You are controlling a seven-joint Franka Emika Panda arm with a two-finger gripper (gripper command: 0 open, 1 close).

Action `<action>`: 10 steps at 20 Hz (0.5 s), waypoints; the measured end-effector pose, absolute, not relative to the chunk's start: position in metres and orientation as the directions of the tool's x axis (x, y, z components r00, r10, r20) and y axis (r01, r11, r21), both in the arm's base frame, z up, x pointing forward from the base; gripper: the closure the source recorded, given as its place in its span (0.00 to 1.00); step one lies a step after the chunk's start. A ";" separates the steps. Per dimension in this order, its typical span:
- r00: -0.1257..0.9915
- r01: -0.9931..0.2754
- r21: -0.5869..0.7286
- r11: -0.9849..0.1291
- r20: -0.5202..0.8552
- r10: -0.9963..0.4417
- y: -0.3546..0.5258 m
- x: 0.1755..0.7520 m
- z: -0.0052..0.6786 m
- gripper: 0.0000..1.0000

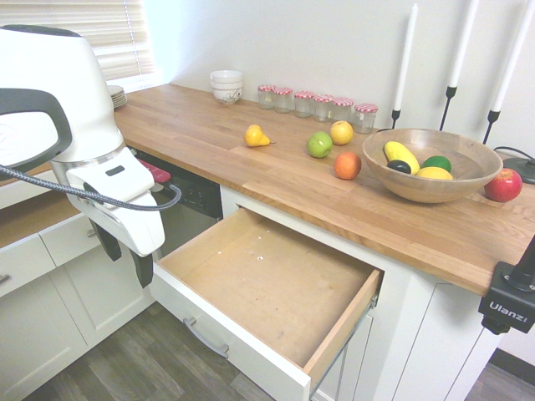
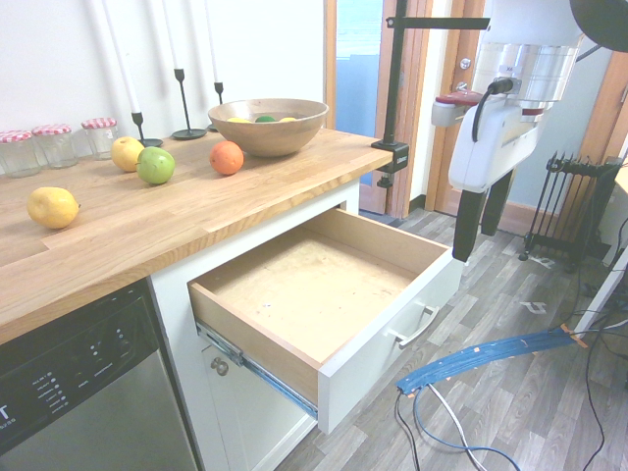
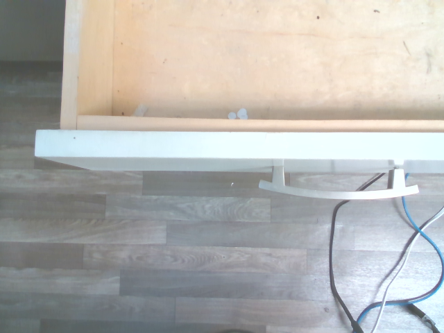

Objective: Close the drawer

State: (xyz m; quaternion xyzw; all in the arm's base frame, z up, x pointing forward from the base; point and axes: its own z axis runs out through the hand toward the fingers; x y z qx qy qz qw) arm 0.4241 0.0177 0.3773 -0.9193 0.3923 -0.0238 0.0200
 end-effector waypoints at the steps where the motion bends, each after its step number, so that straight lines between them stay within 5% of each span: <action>1: 0.691 -0.720 -0.055 -0.691 0.028 -0.722 0.018 0.424 0.377 0.00; 10: 0.685 -0.728 -0.037 -0.685 0.004 -0.729 0.014 0.436 0.335 0.00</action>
